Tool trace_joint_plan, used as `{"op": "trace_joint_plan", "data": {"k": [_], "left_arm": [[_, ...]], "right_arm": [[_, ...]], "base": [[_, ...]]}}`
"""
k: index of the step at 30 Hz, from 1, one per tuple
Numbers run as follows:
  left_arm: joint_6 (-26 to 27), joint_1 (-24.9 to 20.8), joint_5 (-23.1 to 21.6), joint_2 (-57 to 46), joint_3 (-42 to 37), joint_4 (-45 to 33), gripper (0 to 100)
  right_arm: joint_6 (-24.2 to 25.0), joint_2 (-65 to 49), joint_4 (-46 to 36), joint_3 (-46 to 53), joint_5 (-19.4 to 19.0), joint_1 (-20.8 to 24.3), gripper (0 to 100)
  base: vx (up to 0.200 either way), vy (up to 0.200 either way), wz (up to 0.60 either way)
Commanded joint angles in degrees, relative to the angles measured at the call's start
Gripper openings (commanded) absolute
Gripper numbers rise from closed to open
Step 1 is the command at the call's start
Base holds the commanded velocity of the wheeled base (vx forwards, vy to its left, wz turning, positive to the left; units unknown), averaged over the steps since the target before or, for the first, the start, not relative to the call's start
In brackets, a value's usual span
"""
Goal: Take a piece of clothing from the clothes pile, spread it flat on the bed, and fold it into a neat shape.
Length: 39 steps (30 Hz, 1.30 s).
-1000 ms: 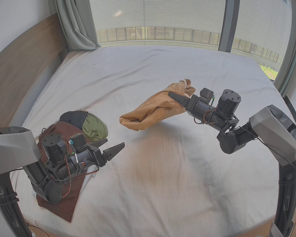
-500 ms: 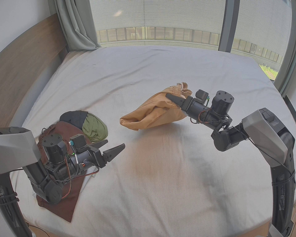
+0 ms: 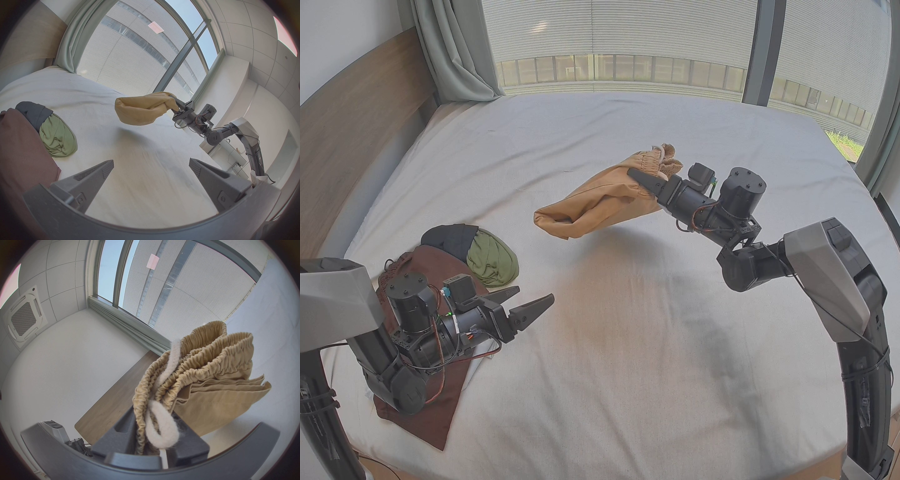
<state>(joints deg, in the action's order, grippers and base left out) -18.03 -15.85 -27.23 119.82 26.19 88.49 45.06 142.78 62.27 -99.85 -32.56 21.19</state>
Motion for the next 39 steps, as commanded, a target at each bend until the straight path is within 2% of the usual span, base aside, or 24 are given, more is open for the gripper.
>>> {"op": "trace_joint_plan", "data": {"k": [1, 4, 9, 15, 20, 29, 39], "left_arm": [[-0.08, 0.03, -0.01, 0.24, -0.08, 0.01, 100], [-0.08, 0.12, -0.01, 0.15, -0.08, 0.01, 100], [-0.08, 0.03, -0.01, 0.06, -0.17, 0.01, 100], [-0.08, 0.03, -0.10, 0.06, -0.17, 0.01, 100], [-0.08, 0.03, -0.10, -0.38, -0.17, 0.01, 100], [-0.08, 0.03, -0.10, -0.38, -0.17, 0.01, 100], [-0.08, 0.03, -0.10, -0.38, -0.08, 0.01, 100]], "right_arm": [[-0.14, 4.79, 1.71, 1.15, 2.06, 0.35, 0], [-0.58, 6.90, 4.26, 4.05, 2.15, -0.09, 0], [-2.52, 6.46, 8.13, 14.34, 2.15, -1.41, 0], [-2.69, 4.44, 14.63, 23.92, 2.15, -2.55, 0], [-2.61, 4.53, 17.01, 28.49, 2.24, -2.64, 0], [-2.61, 8.31, 21.93, 31.03, 2.50, -2.11, 0], [-2.69, 9.80, 23.42, 31.83, 2.59, -1.94, 0]], "base": [[0.000, 0.000, 0.00], [0.000, 0.000, 0.00], [0.000, 0.000, 0.00], [0.000, 0.000, 0.00], [0.000, 0.000, 0.00], [0.000, 0.000, 0.00], [0.000, 0.000, 0.00]]}}
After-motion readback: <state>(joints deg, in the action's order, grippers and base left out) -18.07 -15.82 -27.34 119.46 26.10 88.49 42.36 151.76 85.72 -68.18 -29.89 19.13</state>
